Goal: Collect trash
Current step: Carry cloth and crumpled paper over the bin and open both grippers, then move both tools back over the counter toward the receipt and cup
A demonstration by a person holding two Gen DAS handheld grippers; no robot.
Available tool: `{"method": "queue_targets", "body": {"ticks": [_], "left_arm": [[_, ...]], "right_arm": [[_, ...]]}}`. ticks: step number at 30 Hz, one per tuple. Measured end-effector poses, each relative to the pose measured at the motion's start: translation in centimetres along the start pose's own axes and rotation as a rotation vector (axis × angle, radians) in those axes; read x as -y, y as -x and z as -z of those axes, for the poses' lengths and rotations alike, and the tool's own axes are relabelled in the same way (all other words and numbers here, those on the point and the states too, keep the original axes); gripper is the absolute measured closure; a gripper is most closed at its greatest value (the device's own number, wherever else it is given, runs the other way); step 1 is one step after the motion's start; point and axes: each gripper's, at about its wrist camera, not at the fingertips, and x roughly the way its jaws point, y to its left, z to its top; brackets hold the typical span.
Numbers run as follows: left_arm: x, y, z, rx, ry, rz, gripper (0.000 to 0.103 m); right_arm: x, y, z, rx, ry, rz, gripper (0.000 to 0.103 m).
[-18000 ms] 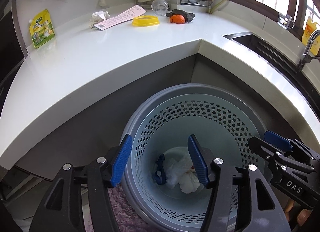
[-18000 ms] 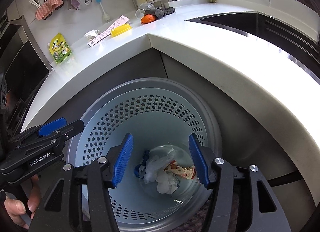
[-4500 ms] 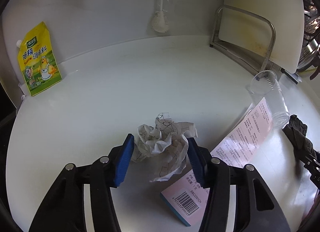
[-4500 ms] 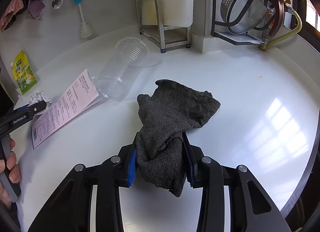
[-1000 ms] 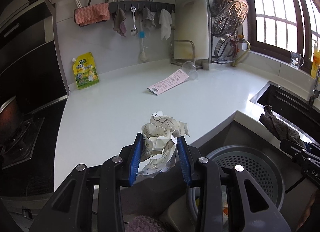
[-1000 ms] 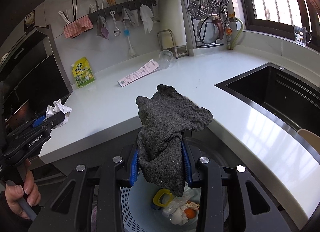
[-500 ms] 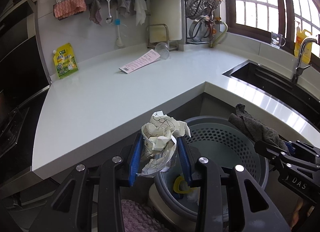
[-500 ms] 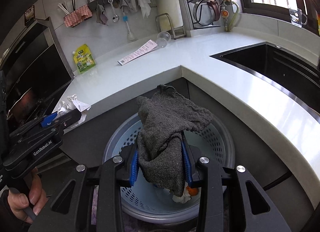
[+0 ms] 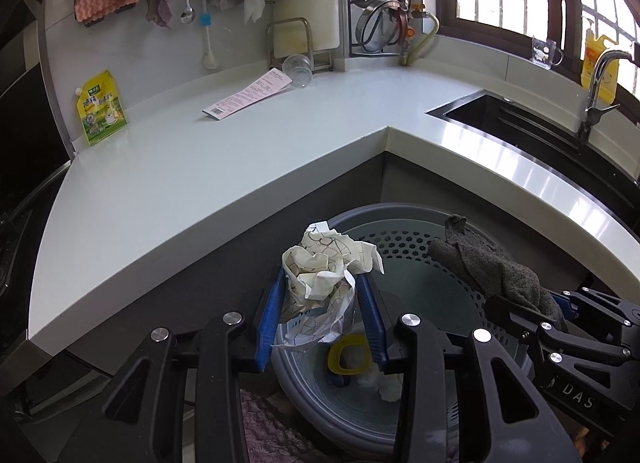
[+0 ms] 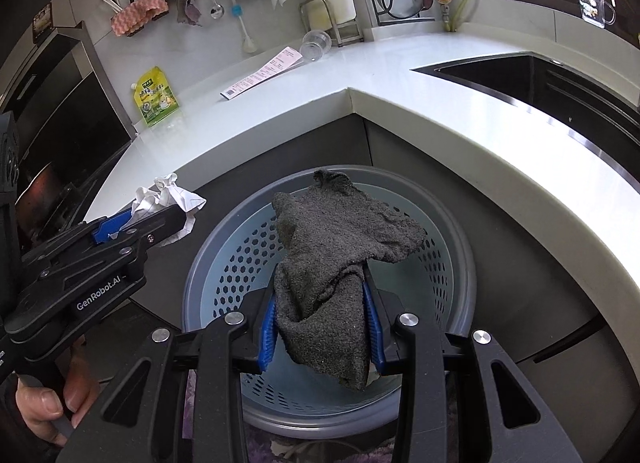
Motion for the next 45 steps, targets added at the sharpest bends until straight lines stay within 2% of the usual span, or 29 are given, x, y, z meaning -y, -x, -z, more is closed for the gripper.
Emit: {"method": "queue_targets", "body": {"ticks": [6, 11, 12, 16, 39, 45], "left_arm": [[0.1, -0.8, 0.1, -0.023, 0.009, 0.014, 0.062], [0.0, -1.1, 0.4, -0.037, 0.012, 0.020, 0.052], [-0.1, -1.1, 0.5, -0.039, 0.013, 0.018, 0.049], [-0.4, -1.2, 0.5, -0.044, 0.023, 0.019, 0.036], [-1.2, -0.7, 0.1, -0.034, 0.042, 0.028, 0.032], [-2.5, 0.0, -1.5, 0.005, 0.047, 0.012, 0.027]], "right_arm": [[0.6, -0.1, 0.3, 0.001, -0.009, 0.007, 0.069], [1.0, -0.5, 0.4, -0.010, -0.023, 0.008, 0.067], [1.1, -0.5, 0.4, -0.010, -0.025, 0.008, 0.065], [1.3, -0.2, 0.3, 0.010, -0.037, 0.008, 0.042], [2.2, 0.4, 0.2, 0.014, -0.066, 0.002, 0.040], [1.5, 1.4, -1.5, 0.065, -0.024, 0.007, 0.033]]}}
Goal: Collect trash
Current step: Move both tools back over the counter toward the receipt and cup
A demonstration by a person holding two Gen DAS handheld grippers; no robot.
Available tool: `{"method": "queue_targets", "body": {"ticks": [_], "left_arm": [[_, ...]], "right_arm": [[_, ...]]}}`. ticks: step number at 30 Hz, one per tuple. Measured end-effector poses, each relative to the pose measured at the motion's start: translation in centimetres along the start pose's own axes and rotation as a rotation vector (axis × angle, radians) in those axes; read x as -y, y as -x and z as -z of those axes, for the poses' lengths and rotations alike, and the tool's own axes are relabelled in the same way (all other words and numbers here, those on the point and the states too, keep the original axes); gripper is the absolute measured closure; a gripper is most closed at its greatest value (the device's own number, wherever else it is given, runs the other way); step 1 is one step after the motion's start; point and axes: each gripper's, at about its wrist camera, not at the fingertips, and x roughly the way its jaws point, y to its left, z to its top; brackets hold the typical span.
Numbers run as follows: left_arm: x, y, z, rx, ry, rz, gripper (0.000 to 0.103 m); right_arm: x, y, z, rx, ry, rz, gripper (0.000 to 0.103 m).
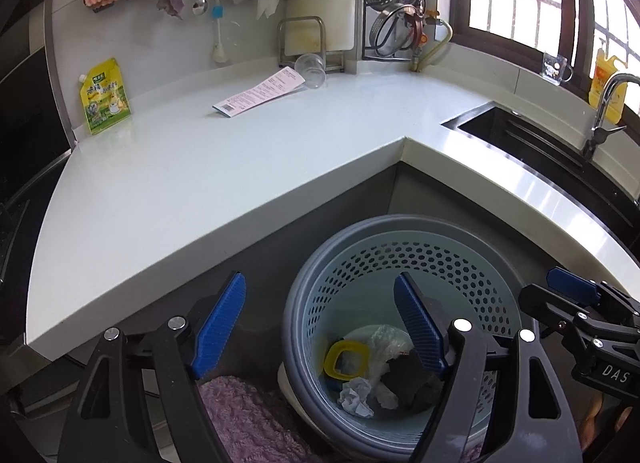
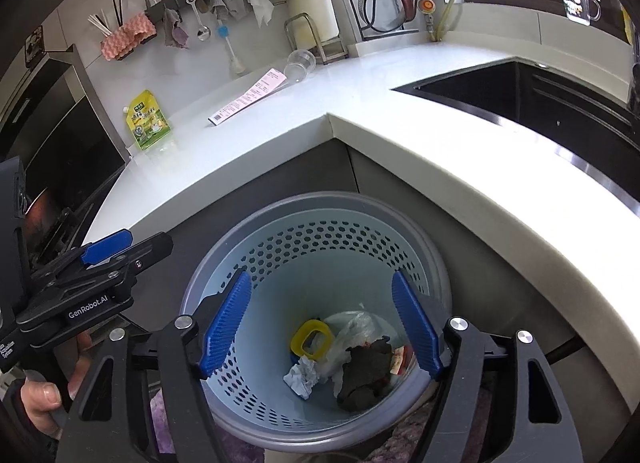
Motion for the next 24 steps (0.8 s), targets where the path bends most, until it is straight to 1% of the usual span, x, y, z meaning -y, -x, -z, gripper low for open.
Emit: {"method": "queue_targets", "body": {"ticks": [2, 5, 12, 16, 20, 24], "left_arm": [[-0.6, 0.2, -0.9, 0.015, 0.004, -0.005, 0.027], [-1.6, 0.5, -2.7, 0.045, 0.008, -0.013, 0.022], [-3.5, 0.2, -7.1, 0.113, -0.022, -0.067, 0.018], [-4.9, -0.4, -9.4, 0.132, -0.010, -0.074, 0.014], [-6.5, -1.4, -11.6, 0.147, 0.009, -0.081, 0.013], [-8.0, -2.8, -13.6, 0.153, 0.033, -0.089, 0.009]], "right_arm": [[-0.4, 0.1, -0.9, 0.018, 0.023, -0.003, 0.032], [-0.8, 0.0, -2.6, 0.039, 0.043, -0.009, 0.030], [-1.7, -1.3, -6.4, 0.063, 0.075, -0.038, 0.029], [-1.7, -2.4, -8.9, 0.070, 0.083, -0.039, 0.029], [-1.2, -3.3, -11.6, 0.076, 0.063, -0.063, 0.029], [-1.5, -4.3, -14.4, 0.092, 0.089, -0.058, 0.027]]}}
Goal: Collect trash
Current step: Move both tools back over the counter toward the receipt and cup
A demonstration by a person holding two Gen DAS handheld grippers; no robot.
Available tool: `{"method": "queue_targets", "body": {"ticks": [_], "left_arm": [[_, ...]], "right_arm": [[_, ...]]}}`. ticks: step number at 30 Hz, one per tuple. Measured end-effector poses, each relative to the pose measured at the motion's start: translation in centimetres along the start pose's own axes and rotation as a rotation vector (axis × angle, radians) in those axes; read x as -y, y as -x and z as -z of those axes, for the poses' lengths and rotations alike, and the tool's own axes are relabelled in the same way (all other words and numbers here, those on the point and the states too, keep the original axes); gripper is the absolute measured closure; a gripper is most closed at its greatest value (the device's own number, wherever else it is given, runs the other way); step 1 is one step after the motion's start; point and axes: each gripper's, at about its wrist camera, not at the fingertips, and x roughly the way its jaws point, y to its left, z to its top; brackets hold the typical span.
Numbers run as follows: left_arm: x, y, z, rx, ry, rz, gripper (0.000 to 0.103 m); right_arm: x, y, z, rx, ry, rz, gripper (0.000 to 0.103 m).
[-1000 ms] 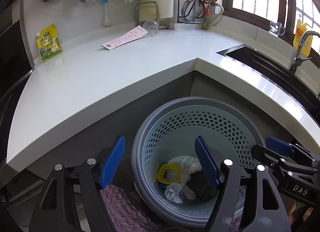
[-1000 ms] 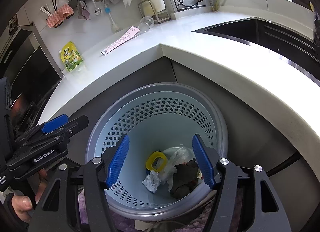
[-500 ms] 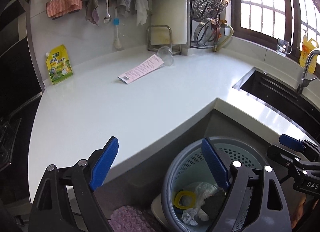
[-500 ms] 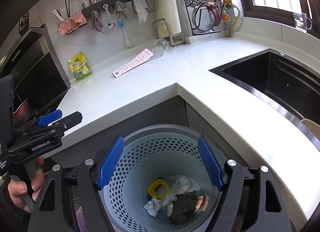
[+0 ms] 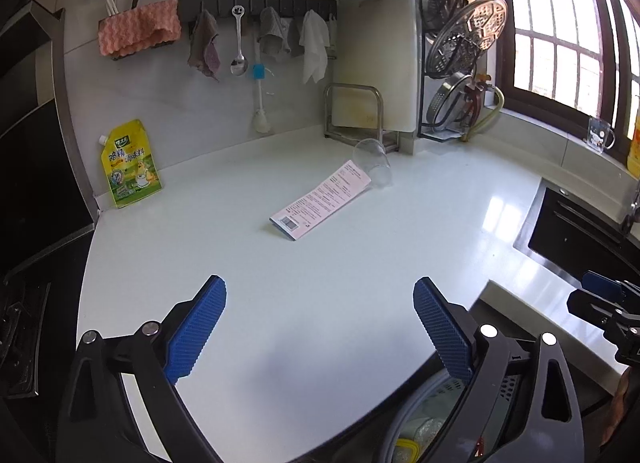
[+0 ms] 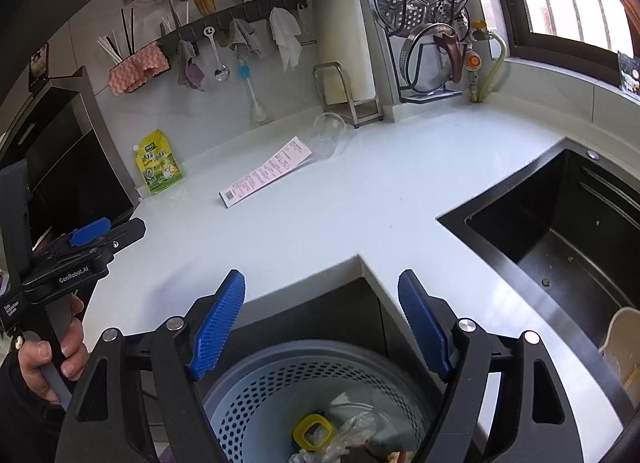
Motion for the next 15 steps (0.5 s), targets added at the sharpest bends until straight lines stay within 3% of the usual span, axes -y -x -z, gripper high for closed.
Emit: {"method": "queue_targets", "body": {"ticks": [10, 15], "left_arm": [[-2.2, -5.9, -3.1, -0.012, 0.007, -0.040, 0.007], [-3.1, -9.5, -3.7, -0.050, 0.002, -0.013, 0.006]], "right_arm": [[0.1, -6.4, -5.1, -0.051, 0.008, -0.049, 0.027], [-0.8, -9.3, -7.2, -0.074, 0.055, -0.067, 0.027]]}}
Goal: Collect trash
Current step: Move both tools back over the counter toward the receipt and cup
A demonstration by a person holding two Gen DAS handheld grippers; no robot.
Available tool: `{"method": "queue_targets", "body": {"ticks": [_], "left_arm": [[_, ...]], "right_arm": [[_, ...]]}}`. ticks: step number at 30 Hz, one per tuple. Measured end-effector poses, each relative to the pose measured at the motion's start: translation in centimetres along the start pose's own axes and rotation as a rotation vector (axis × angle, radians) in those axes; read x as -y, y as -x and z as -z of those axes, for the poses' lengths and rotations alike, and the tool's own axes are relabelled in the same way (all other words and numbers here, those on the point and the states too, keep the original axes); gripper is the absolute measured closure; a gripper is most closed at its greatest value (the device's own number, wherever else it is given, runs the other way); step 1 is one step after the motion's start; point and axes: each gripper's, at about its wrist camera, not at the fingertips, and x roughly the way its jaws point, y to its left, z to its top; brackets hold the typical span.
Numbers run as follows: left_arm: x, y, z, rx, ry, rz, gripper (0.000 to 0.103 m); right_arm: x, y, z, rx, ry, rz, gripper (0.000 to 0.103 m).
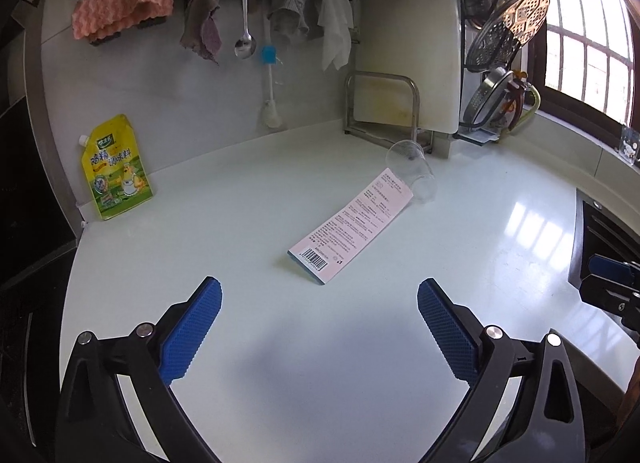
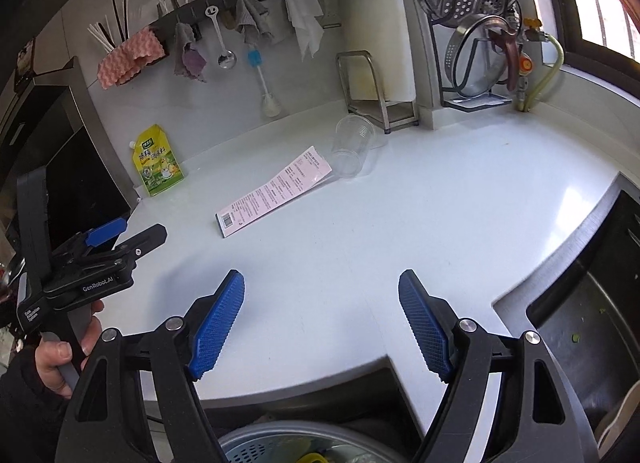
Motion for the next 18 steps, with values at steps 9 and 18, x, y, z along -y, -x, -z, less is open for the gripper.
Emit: {"method": "queue_targets", "body": {"ticks": [9, 18], "left_arm": [[-0.7, -5.9, -1.3, -0.089, 0.041, 0.037, 0.006], [0.8, -10.3, -3.3, -0.139, -0.005, 0.075, 0.006]], "right_arm": [[0.6, -4.5, -3.0, -0.059, 0.031, -0.028, 0.027], [4.6, -9.1, -4.4, -0.121, -0.068, -0.094, 0.027]]}}
